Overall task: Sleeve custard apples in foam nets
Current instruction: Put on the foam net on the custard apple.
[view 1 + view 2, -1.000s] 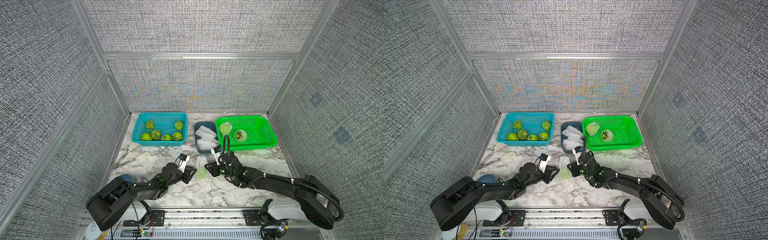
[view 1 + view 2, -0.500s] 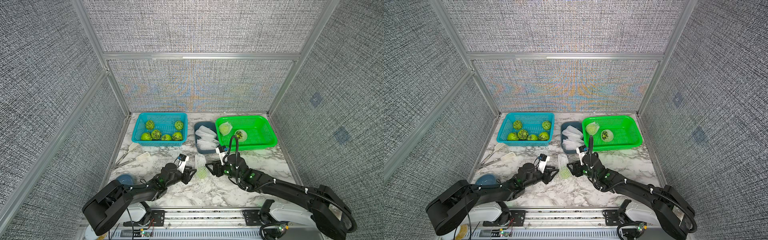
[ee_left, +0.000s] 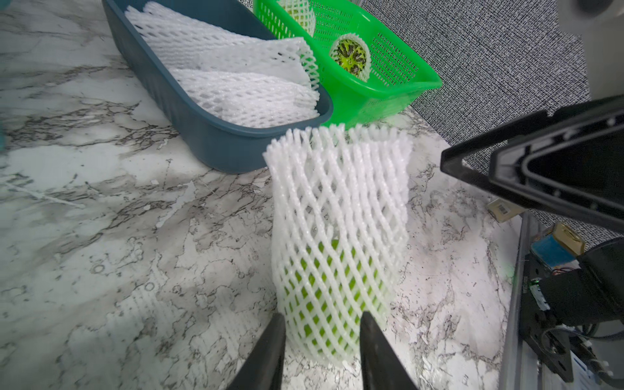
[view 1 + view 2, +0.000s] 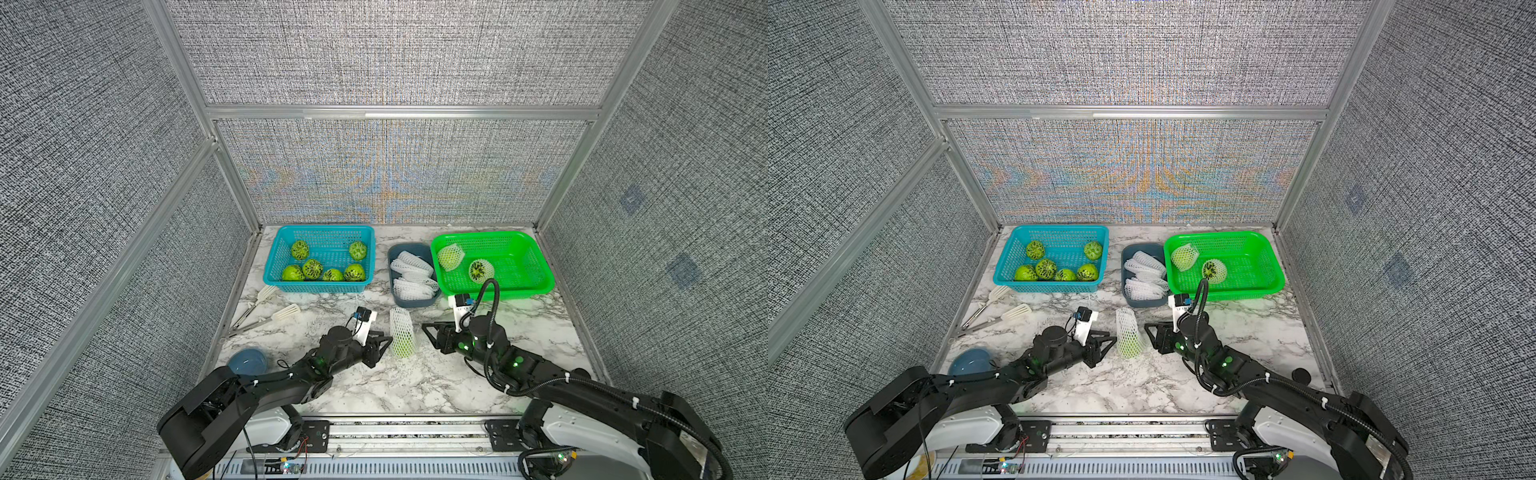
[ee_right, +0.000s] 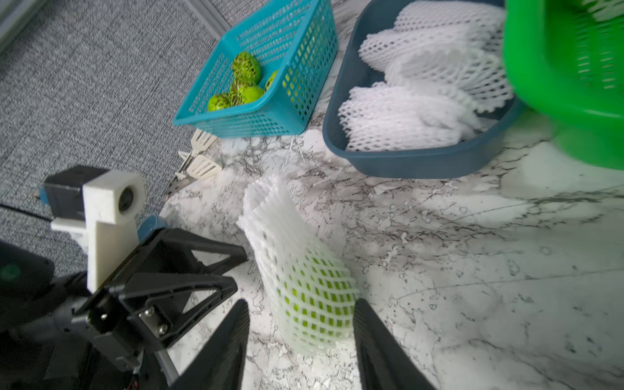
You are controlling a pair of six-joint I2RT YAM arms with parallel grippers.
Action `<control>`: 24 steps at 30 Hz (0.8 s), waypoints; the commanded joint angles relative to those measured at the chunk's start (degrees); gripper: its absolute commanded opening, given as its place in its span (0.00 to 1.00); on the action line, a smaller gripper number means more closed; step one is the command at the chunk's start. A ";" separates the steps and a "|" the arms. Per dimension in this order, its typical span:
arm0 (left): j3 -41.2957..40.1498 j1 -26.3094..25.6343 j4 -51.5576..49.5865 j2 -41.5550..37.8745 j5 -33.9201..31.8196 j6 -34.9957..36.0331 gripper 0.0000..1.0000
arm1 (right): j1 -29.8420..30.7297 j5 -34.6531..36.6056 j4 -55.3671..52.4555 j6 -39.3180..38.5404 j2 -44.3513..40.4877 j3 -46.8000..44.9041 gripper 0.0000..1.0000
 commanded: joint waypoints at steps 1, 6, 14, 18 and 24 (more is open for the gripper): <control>0.46 -0.03 -1.20 -0.33 0.23 0.02 0.39 | -1.35 3.24 -2.33 6.15 0.47 0.85 0.51; 1.48 -0.01 -1.13 1.83 1.69 -0.37 0.39 | -3.19 -0.36 -1.73 8.05 6.33 3.00 0.56; 2.40 -0.44 1.64 6.01 2.90 -1.76 0.39 | -3.29 -7.71 2.95 8.97 18.07 5.27 0.59; 2.79 -1.08 2.87 8.07 3.34 -2.26 0.39 | -3.21 -8.74 7.98 11.19 21.62 2.75 0.59; 3.17 -2.02 2.87 9.10 3.00 -2.41 0.39 | -2.46 -9.56 11.99 12.53 25.86 1.44 0.57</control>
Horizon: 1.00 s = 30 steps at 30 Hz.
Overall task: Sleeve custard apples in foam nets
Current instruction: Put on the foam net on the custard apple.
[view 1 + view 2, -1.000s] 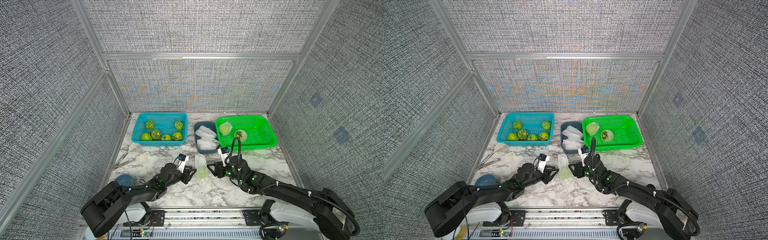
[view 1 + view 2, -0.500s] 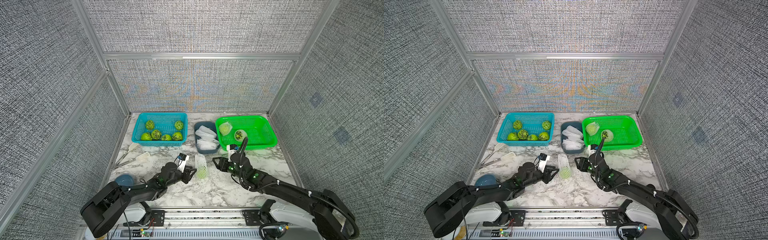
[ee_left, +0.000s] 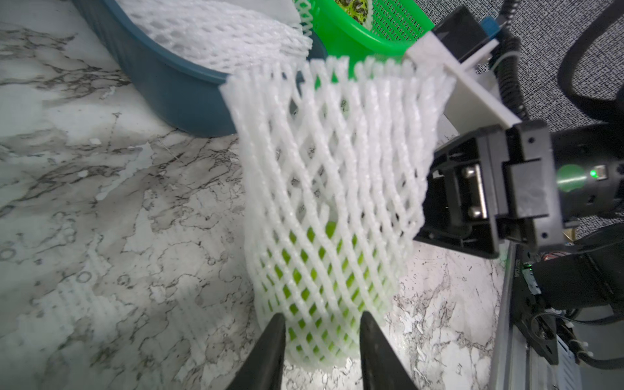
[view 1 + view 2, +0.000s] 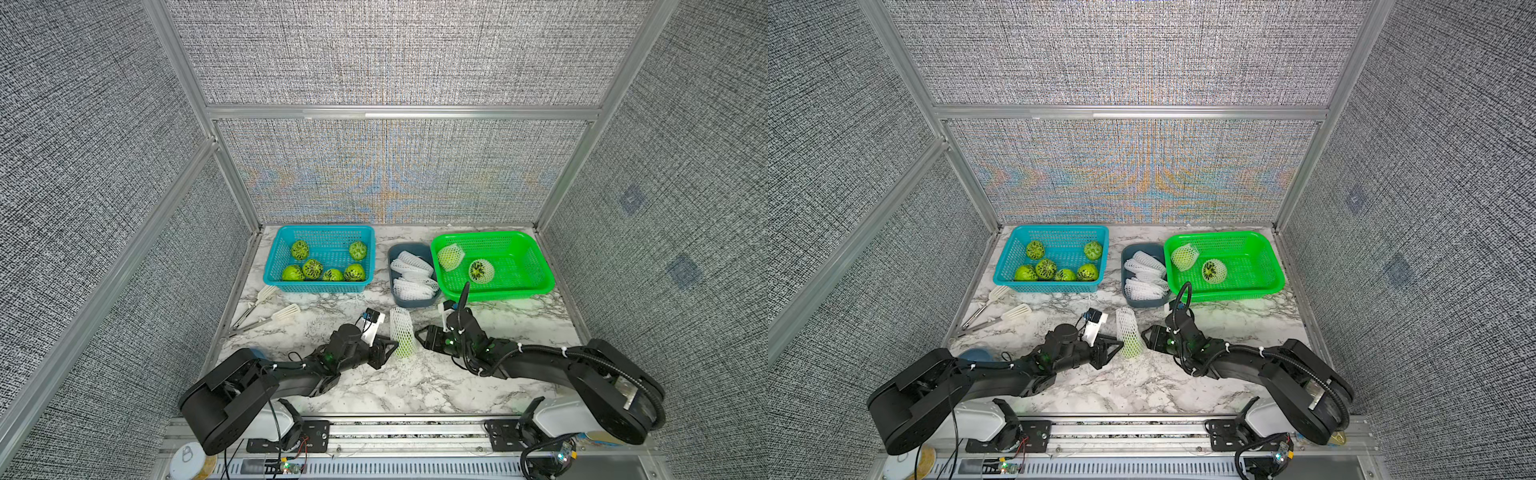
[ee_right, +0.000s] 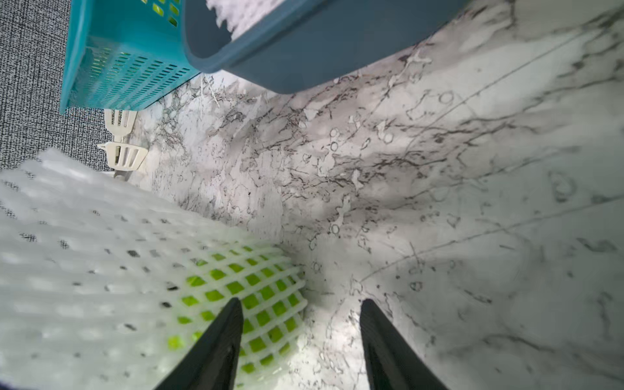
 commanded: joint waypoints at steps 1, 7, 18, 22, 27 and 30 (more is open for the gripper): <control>0.39 -0.21 1.29 0.17 0.40 -0.40 0.39 | 0.53 -0.99 4.33 1.70 1.84 -0.21 0.56; -0.07 -0.65 0.21 -0.10 -0.43 -0.66 0.39 | 1.08 -0.77 7.09 2.83 5.54 -0.91 0.54; -2.00 -1.62 -2.33 -1.66 -1.78 -1.00 0.39 | 1.93 1.93 6.23 2.23 6.03 -1.36 0.53; -2.64 -1.71 -3.26 -3.12 -2.71 -1.32 0.39 | 1.88 6.61 0.29 0.31 0.42 -1.32 0.53; -3.11 -1.80 -4.29 -5.26 -3.71 -1.02 0.40 | 1.79 12.87 -8.50 -3.79 -8.41 0.09 0.59; -3.12 -1.80 -5.77 -7.41 -4.47 -0.66 0.47 | 1.78 15.00 -10.07 -7.24 -12.96 0.22 0.65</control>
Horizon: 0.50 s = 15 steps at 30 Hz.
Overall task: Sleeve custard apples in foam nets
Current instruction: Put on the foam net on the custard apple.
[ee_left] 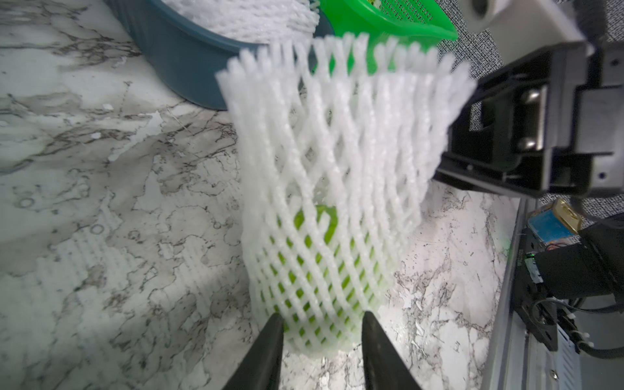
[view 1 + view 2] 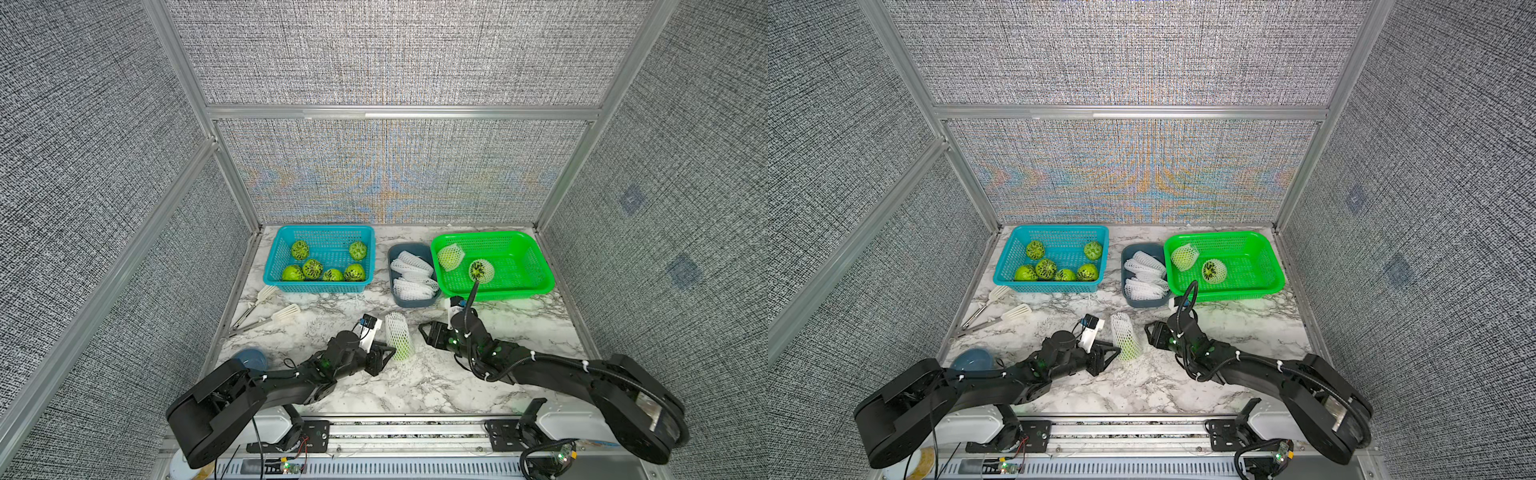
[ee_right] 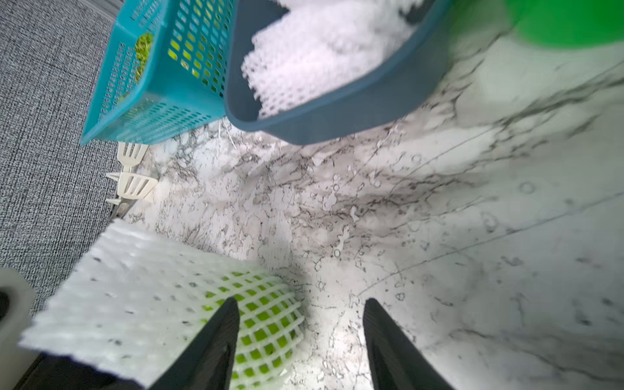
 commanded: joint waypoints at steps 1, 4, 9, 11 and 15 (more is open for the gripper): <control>-0.07 0.04 -2.19 -2.60 -1.36 0.73 0.51 | 0.02 3.68 -3.42 -7.07 -3.93 0.11 0.67; -0.18 0.05 -5.28 -9.11 -3.70 0.76 0.61 | 0.12 -1.87 0.68 -15.95 -7.54 -0.32 0.70; 0.47 0.05 -14.44 -23.99 -11.62 2.72 0.80 | 0.96 -9.13 4.18 -26.75 -11.22 -0.01 0.75; 0.29 0.03 -15.90 -28.83 -14.29 4.57 0.85 | 1.57 -9.84 2.88 -29.90 -10.79 1.44 0.79; 2.55 0.06 -22.26 -34.83 -18.67 6.15 0.99 | 2.20 -9.74 -4.03 -33.58 -4.79 7.55 0.82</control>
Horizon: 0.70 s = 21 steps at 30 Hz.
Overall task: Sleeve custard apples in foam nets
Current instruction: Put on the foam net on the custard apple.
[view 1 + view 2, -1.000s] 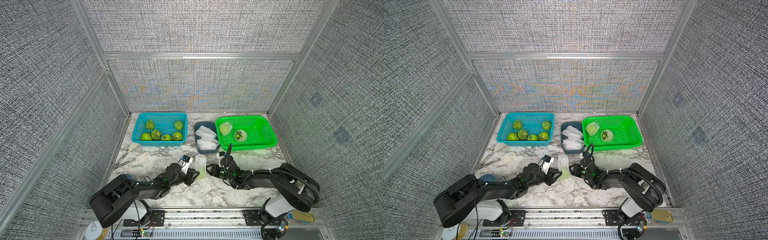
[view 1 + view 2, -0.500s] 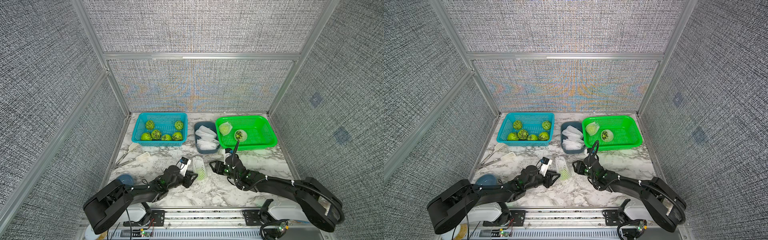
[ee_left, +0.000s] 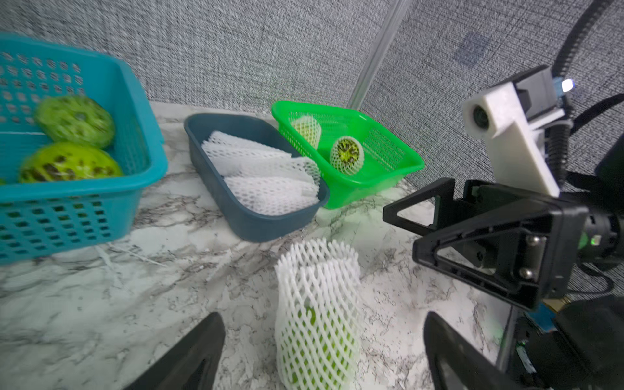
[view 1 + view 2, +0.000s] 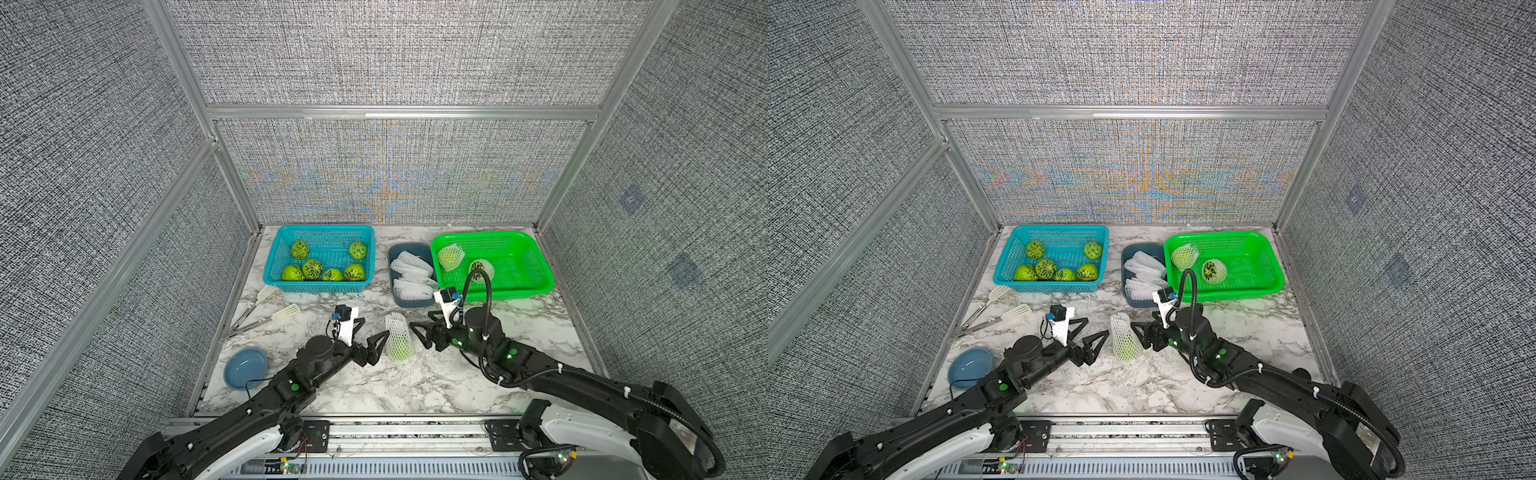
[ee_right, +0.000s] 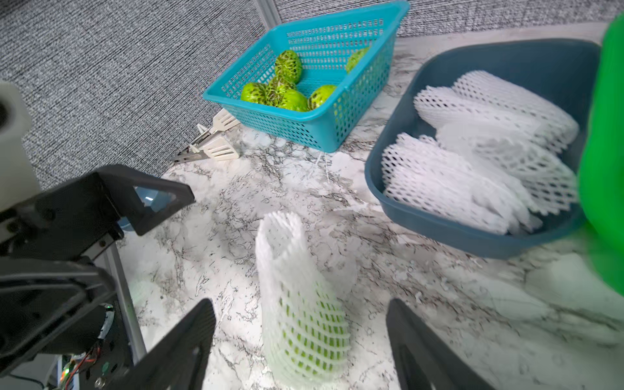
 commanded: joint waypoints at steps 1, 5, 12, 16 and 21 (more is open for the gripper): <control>1.92 0.06 -7.09 -2.44 -5.76 2.68 0.99 | 0.58 -1.68 -5.36 -6.15 4.66 4.11 0.82; 3.43 0.13 -8.62 -2.28 -6.85 2.49 0.99 | 3.02 -0.56 -6.80 -7.64 11.35 8.18 0.84; 3.09 0.16 -7.99 -1.66 -6.78 1.80 0.99 | 7.86 4.61 -8.49 -8.79 19.69 12.54 0.85; 2.98 0.15 -8.27 -2.50 -7.03 1.90 0.99 | 9.64 9.48 -9.81 -8.49 21.40 13.32 0.84; 2.65 0.15 -8.49 -3.10 -7.20 1.82 0.99 | 10.21 12.27 -8.82 -7.55 20.88 12.06 0.78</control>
